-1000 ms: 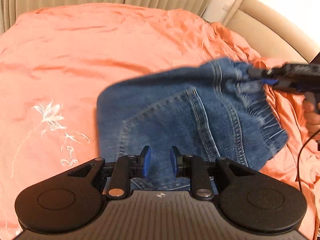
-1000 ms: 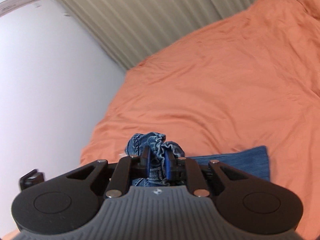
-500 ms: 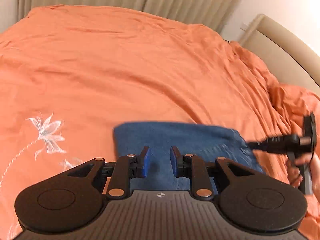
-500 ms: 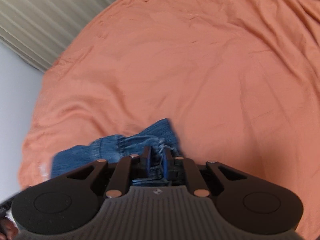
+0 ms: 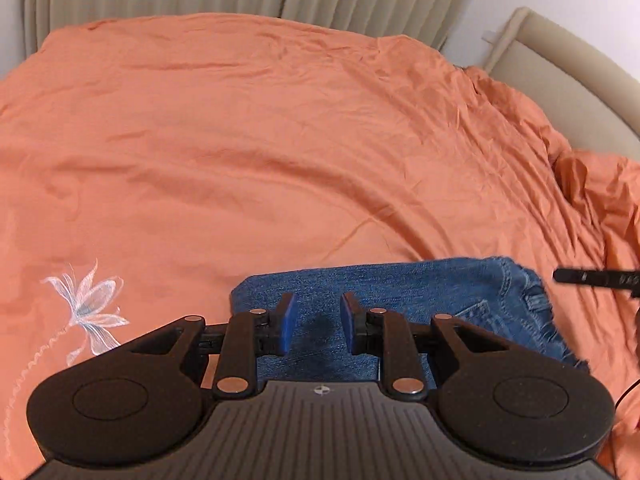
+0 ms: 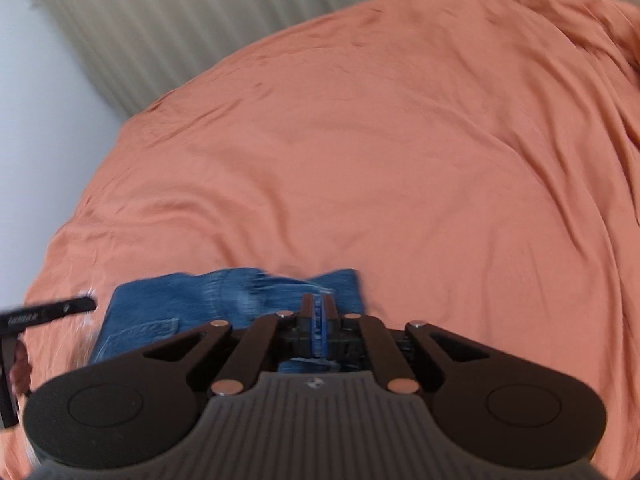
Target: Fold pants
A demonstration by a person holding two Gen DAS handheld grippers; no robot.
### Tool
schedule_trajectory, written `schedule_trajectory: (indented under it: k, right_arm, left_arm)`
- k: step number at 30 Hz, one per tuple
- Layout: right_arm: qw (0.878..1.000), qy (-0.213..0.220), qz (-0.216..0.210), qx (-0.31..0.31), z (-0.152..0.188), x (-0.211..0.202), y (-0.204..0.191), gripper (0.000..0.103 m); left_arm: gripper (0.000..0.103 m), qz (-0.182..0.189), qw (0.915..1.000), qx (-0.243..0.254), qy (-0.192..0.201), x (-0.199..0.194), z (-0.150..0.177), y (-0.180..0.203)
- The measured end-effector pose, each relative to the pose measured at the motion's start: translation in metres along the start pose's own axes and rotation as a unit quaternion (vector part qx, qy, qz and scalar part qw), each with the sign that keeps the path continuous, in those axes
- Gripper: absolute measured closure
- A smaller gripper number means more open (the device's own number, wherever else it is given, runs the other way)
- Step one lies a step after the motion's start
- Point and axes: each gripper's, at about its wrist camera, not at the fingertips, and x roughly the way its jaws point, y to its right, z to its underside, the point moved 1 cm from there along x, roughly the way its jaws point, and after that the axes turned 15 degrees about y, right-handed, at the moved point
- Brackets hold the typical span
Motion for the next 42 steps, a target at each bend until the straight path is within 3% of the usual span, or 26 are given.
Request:
schedule_trajectory:
  k: [3,6,9,14,21,24,29,31,36,42]
  right_arm:
    - [0.998,0.004,-0.019,-0.055,0.003,0.002,-0.028,0.103]
    - [0.997,-0.009,-0.004,-0.079,0.015,0.015,-0.031,0.103]
    - [0.996,-0.037,0.022,-0.076,0.037,0.042,-0.015,0.103]
    - [0.997,-0.042,0.034,-0.058,0.040,0.043,-0.009,0.103]
    - [0.995,0.003,0.012,-0.095,0.049,-0.030,-0.040,0.100]
    - [0.994,0.025,0.020,-0.108,0.065,-0.060,-0.048,0.100]
    - [0.995,0.051,0.040,-0.080,0.098,-0.082,-0.037,0.098]
    - [0.996,0.054,0.045,-0.052,0.113,-0.081,-0.027,0.098]
    - [0.997,0.074,0.038,0.004,0.138,-0.078,-0.009,0.098]
    - [0.995,0.091,0.029,0.005,0.139,-0.080,-0.008,0.098]
  left_arm:
    - [0.077,-0.013,0.9996,0.021,-0.010,0.004,0.005,0.002]
    - [0.077,-0.040,0.9981,0.038,-0.028,0.017,0.017,0.002]
    - [0.076,-0.070,0.9947,0.040,-0.064,0.035,0.032,-0.005]
    - [0.077,-0.105,0.9904,0.062,-0.065,0.019,0.033,-0.001]
    - [0.077,-0.047,0.9958,0.065,-0.044,-0.063,0.042,0.023]
    - [0.077,-0.023,0.9950,0.076,-0.060,-0.087,0.056,0.040]
    - [0.076,-0.022,0.9917,0.101,-0.077,-0.118,0.087,0.060]
    - [0.072,-0.028,0.9893,0.119,-0.080,-0.129,0.099,0.064]
    - [0.048,-0.039,0.9856,0.147,-0.074,-0.150,0.130,0.076]
    - [0.048,-0.111,0.9786,0.169,-0.033,-0.134,0.164,0.078]
